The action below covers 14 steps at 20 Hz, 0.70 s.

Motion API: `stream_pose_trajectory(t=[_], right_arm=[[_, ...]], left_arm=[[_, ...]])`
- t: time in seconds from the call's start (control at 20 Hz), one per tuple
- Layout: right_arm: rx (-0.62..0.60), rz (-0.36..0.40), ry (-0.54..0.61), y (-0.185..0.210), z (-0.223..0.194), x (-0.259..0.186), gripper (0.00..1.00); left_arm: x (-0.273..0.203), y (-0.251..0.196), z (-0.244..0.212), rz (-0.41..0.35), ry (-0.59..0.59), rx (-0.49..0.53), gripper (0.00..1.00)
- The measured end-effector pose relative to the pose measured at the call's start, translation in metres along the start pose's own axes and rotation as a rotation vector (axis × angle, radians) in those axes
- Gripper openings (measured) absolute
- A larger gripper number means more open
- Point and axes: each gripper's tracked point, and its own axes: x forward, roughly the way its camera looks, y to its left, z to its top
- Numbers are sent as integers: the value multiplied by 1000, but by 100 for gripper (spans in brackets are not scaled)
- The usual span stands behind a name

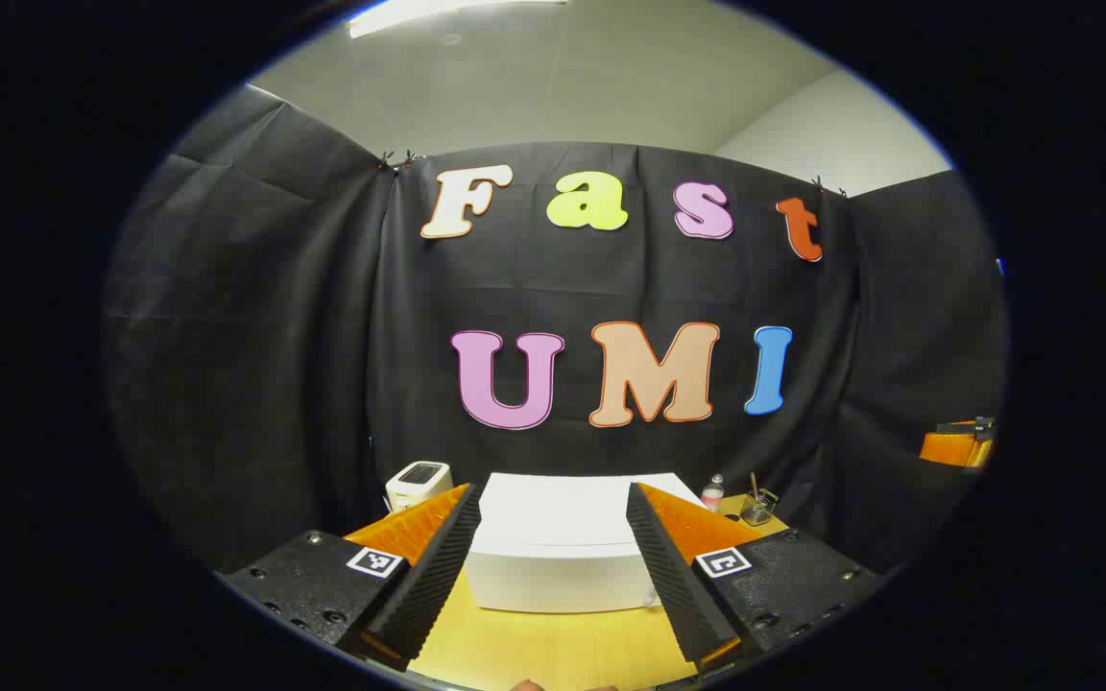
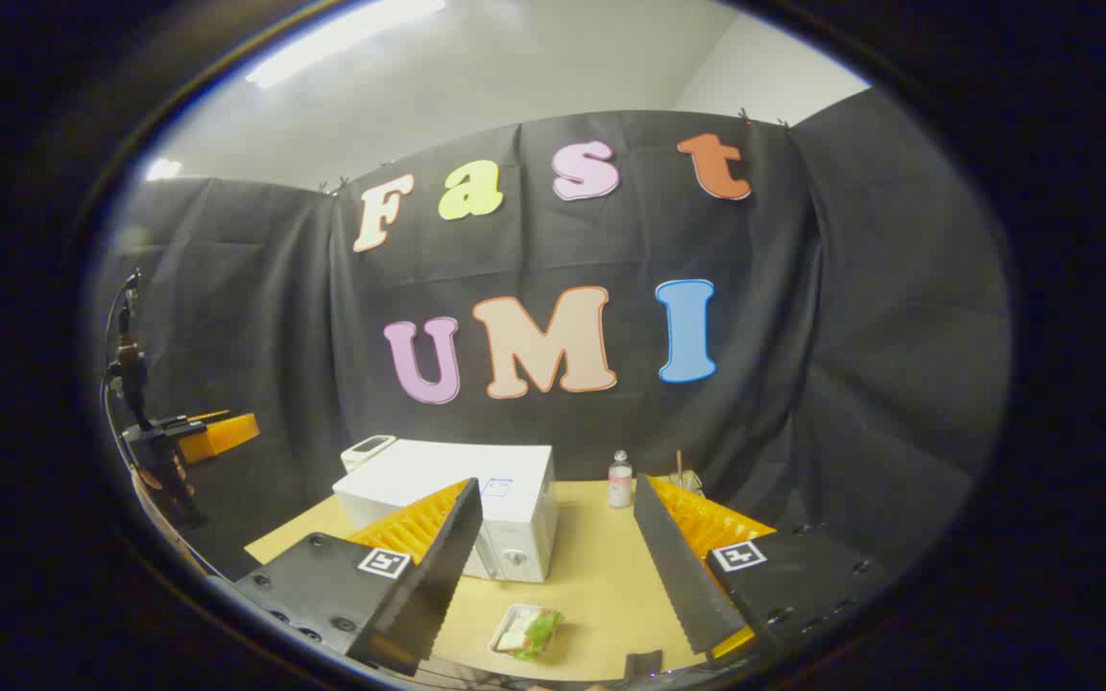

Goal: Open the microwave oven with the left hand, put the food in, and close the microwave oven.

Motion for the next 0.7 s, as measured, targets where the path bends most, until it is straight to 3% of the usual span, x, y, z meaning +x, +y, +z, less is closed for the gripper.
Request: stream_pose_trajectory(t=[0.05,0.25,0.3,0.35,0.4,0.5,0.55,0.6,0.7], right_arm=[[11,15,19,7,-5,-2,98],[50,3,29,7,1,-9,97],[63,0,16,8,7,-12,91],[79,3,1,10,13,-13,97],[95,10,-10,11,17,-13,97],[122,18,-9,9,18,-17,97],[125,17,-3,7,17,-18,91],[122,10,-1,3,16,-18,97],[109,-14,0,-5,14,-18,97]], left_arm=[[-8,1,-4,-1,8,-8,92],[-26,25,1,74,-3,26,92],[-29,31,1,99,-1,53,92],[-31,37,4,123,2,71,95],[-34,38,4,135,6,85,95],[-39,34,7,129,2,92,95],[-40,32,7,123,0,92,92],[-41,32,7,116,-4,96,95],[-43,30,9,111,-16,105,92]])
